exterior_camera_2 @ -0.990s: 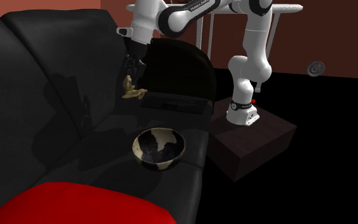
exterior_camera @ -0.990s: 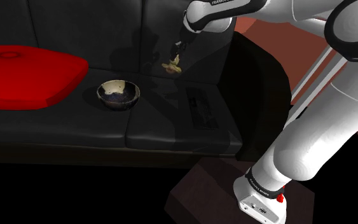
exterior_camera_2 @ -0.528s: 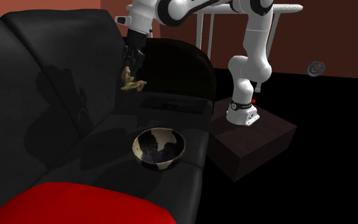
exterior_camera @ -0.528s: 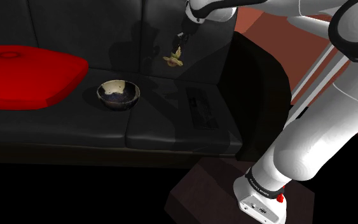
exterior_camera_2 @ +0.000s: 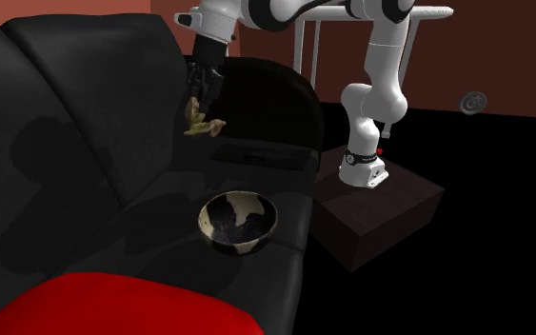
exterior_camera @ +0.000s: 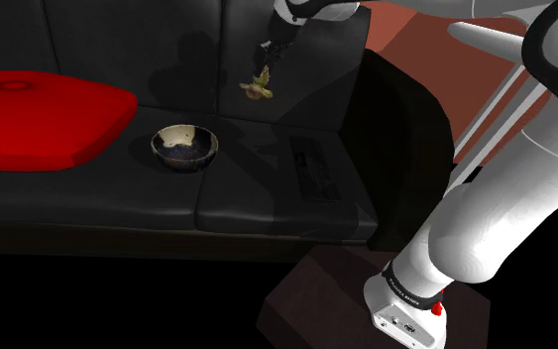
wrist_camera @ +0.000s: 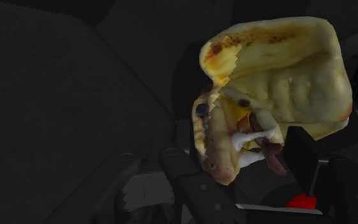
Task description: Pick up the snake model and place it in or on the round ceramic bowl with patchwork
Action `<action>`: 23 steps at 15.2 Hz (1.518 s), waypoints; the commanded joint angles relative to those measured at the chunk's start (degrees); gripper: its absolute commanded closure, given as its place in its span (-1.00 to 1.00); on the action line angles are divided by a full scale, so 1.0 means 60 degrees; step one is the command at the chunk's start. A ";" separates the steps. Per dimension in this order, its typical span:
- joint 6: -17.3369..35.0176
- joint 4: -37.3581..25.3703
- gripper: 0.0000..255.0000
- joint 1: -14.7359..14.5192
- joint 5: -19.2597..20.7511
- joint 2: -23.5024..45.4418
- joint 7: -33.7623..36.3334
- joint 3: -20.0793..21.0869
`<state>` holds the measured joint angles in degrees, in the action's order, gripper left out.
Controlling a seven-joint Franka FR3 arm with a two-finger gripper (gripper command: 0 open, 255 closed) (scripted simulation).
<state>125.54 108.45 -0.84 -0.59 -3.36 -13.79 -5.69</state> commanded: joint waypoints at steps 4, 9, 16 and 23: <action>-0.0247 -0.0284 1.00 -0.0506 0.0445 0.0045 0.1351 0.0638; -0.0597 -0.0891 1.00 -0.1007 0.0854 0.0361 0.2581 0.1220; -0.1291 -0.2269 1.00 -0.1770 0.1472 0.1207 0.4209 0.1950; -0.0605 -0.1643 1.00 -0.1844 0.1590 0.1292 0.4468 0.1995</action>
<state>121.07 97.73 -11.93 8.90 4.48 12.92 6.31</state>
